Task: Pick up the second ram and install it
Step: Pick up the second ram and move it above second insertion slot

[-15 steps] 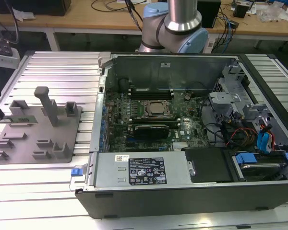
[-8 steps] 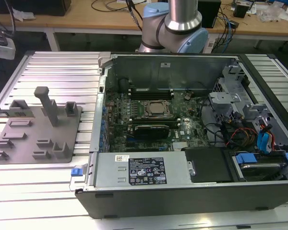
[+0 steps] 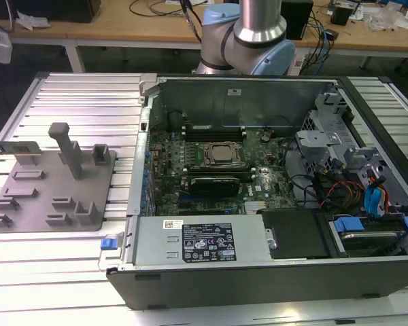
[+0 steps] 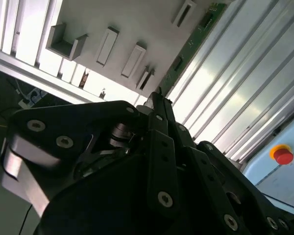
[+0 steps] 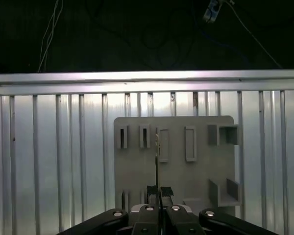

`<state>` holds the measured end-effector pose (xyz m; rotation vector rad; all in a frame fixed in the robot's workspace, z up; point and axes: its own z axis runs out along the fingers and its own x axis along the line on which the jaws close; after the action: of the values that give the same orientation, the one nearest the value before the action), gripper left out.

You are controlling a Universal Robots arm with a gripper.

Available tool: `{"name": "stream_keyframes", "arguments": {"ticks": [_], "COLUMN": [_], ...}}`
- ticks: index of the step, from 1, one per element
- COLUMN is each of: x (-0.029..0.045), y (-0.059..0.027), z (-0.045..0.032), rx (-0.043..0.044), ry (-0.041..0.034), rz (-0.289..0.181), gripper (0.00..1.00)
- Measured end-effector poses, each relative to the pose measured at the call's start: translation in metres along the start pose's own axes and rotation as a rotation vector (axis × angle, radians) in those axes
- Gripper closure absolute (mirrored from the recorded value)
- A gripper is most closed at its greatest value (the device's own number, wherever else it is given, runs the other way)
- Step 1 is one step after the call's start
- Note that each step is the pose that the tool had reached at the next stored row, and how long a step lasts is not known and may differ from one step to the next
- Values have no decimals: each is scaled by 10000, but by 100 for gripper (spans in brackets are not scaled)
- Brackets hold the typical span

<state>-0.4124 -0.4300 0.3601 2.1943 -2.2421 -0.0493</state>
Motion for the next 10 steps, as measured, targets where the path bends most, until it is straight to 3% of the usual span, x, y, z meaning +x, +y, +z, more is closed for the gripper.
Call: {"name": "stream_keyframes", "arguments": {"ticks": [6, 10], "x": [-20, -54], "y": [7, 12], "z": [-323, -465], "rx": [0, 16], "ry": [0, 4], "rz": [-1, 0], "gripper": [91, 91]}}
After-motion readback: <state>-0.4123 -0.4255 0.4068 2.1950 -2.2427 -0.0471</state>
